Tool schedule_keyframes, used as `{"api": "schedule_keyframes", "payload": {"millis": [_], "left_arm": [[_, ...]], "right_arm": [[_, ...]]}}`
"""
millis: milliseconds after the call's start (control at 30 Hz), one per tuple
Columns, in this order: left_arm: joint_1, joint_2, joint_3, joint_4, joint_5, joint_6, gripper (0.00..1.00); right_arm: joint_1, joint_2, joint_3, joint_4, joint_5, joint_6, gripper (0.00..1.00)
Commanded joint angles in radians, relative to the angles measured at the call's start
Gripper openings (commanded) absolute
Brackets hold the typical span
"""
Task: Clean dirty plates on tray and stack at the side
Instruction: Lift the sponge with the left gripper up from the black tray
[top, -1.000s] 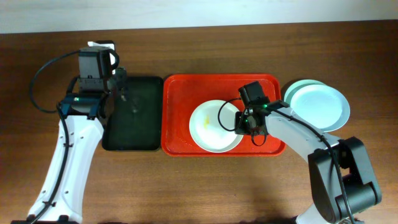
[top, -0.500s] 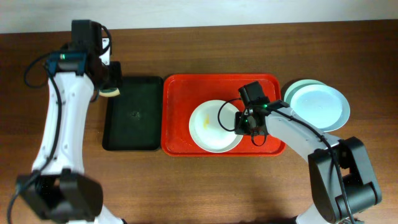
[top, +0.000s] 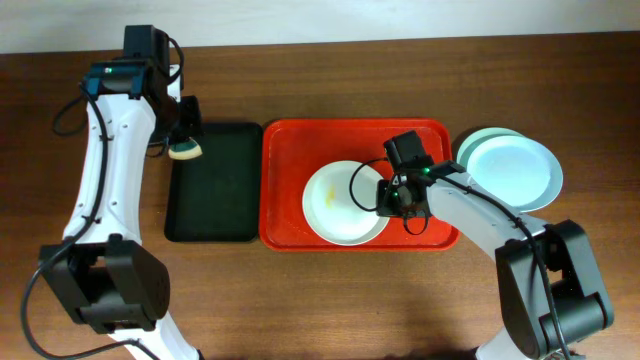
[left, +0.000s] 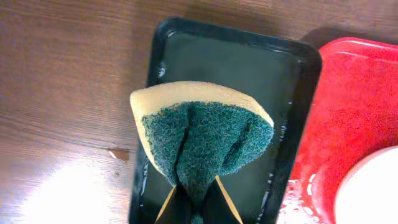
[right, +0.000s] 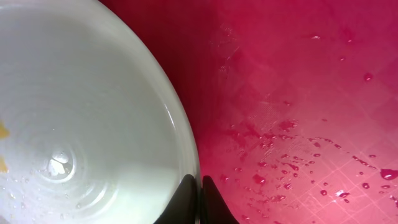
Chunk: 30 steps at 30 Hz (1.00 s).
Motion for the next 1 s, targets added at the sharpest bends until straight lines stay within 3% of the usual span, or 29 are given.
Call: {"api": "schedule_keyframes", "payload": {"millis": [0, 967], "left_arm": [[-0.008, 0.005, 0.023, 0.002, 0.037, -0.009, 0.00], [-0.036, 0.007, 0.020, 0.008, 0.037, 0.028, 0.00]], "right_arm": [[-0.003, -0.002, -0.010, 0.007, -0.015, 0.005, 0.04], [-0.003, -0.002, -0.010, 0.027, -0.130, 0.005, 0.04]]}}
